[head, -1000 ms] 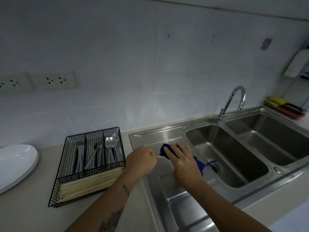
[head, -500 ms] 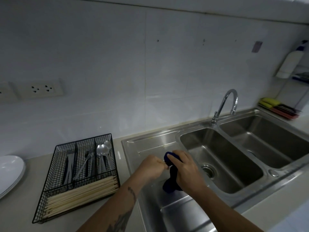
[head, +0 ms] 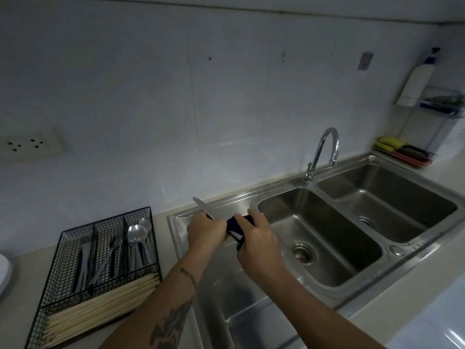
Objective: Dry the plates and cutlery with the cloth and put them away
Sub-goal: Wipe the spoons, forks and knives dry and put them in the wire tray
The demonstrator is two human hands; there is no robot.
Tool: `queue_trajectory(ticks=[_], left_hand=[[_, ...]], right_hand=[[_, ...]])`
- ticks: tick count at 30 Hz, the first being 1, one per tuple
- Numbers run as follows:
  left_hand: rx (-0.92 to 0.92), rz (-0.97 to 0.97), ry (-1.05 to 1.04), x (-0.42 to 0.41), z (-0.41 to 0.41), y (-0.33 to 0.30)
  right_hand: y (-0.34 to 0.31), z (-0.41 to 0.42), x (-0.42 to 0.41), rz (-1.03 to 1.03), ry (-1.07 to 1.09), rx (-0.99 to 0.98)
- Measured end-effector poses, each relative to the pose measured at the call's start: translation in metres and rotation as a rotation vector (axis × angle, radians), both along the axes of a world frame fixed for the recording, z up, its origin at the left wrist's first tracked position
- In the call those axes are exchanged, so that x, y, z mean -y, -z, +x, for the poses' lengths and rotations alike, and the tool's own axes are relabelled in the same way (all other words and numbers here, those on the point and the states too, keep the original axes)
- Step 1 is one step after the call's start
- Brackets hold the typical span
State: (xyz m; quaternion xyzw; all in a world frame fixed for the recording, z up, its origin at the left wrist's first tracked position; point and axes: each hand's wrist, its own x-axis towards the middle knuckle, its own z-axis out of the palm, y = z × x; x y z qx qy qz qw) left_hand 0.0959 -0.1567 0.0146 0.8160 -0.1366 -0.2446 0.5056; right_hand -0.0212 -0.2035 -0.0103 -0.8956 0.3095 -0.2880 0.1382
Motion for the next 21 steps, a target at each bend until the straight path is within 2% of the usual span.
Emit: queue_trajectory(ticks=[4,7,12,15,21], left_hand=[[-0.196,-0.282,-0.198,-0.014,0.016,-0.003],[-0.327,-0.432,-0.243,-0.029,0.012,-0.004],[-0.398,-0.539,-0.261,-0.035,0.006,-0.003],[-0.422,-0.596,-0.291,-0.045,0.018,0.0],[-0.437,-0.591,-0.231,-0.052,0.027,0.005]], right_hand=[[0.025,-0.006,0.002,-0.105,-0.033,-0.183],[0.028,-0.01,0.005,-0.111,-0.017,-0.189],[0.02,0.002,-0.014,-0.241,-0.066,-0.254],[0.022,-0.007,0.002,-0.234,-0.05,-0.307],[0.012,0.017,-0.033,-0.298,-0.112,-0.337]])
